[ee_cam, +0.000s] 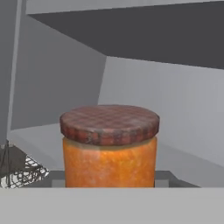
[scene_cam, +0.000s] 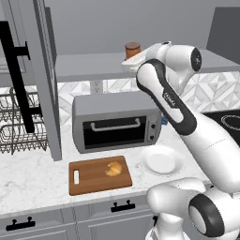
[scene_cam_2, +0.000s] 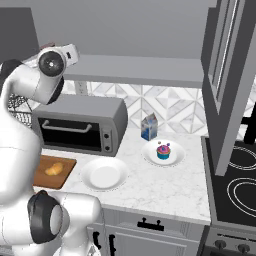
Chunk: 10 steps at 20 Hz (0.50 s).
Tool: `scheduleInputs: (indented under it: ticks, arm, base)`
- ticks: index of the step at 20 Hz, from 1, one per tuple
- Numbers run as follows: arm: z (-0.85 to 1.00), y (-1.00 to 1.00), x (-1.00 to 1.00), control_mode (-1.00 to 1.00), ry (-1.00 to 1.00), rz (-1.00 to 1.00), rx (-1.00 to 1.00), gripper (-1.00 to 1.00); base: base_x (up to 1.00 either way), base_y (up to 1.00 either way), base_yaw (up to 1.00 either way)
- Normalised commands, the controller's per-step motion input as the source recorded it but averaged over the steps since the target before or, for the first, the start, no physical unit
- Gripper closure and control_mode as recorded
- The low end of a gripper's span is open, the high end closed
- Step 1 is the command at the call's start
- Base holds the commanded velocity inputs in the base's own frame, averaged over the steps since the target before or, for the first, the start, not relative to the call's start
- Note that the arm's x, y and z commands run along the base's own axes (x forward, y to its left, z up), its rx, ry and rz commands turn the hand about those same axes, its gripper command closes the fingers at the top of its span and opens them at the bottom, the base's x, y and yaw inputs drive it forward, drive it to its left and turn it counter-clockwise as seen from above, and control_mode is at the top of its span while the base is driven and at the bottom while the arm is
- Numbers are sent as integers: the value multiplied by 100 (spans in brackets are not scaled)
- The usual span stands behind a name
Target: From the different types of pastries on the counter, select a croissant and place it on the cutting board. Then retrieve a jar of jam from the cabinet and place it alongside the croissant on the cutting board.
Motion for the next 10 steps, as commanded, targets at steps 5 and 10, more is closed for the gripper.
scheduleInputs:
  ticks: [5, 10]
  arm:
    - [-5, -39, -100, -100, 5, -29, 9, 100]
    - [-40, -7, -100, -100, -1, -40, 30, 100]
  base:
    - [0, 0, 0]
    - [0, 0, 0]
